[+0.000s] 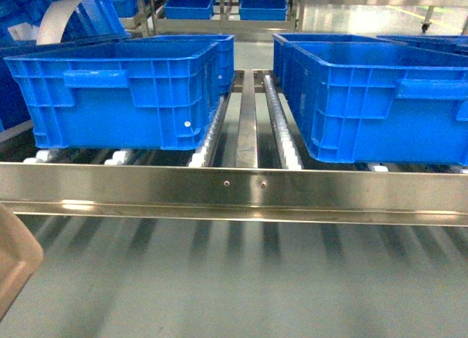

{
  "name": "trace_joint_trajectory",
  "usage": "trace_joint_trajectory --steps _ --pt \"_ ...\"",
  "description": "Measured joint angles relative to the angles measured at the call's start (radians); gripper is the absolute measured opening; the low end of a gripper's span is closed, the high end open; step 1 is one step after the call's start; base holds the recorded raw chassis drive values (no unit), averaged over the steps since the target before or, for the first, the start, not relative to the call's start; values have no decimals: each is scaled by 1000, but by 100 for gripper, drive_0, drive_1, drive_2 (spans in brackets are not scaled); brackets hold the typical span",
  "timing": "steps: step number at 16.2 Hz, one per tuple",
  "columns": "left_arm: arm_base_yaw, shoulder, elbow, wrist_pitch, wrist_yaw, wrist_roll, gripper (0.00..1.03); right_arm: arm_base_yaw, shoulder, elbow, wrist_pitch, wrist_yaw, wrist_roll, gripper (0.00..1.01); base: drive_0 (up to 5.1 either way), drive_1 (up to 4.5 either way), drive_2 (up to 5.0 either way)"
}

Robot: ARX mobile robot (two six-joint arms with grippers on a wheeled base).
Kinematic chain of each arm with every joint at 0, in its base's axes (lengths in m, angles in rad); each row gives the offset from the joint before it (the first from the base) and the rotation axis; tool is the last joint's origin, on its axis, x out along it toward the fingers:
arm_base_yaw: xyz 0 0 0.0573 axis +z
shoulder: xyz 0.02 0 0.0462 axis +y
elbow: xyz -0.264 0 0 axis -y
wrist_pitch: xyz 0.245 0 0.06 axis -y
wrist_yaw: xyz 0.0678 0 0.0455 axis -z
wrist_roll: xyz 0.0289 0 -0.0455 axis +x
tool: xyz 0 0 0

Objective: Place part in tray to right shelf

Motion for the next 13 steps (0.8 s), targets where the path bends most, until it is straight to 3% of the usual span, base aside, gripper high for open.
trace_joint_trajectory --steps 4,5,6,10,12,13 --pt "0 -134 -64 -40 -1 0 13 -97 -94 -52 -38 -95 1 2 0 0 0" --pt "0 -161 -82 -61 -1 0 13 -155 -113 -60 -56 -175 2 2 0 0 0" --pt "0 -192 -92 -78 -1 0 13 -222 -132 -68 -61 -213 2 2 0 0 0" --pt "1 -311 -123 -158 -1 0 13 -225 -187 -89 -93 -230 4 2 0 0 0" --pt "1 -345 -148 -144 -8 0 13 -225 -358 -114 -261 -231 5 2 0 0 0" --pt "1 -374 -148 -175 1 0 13 -225 -366 -108 -224 -230 8 2 0 0 0"
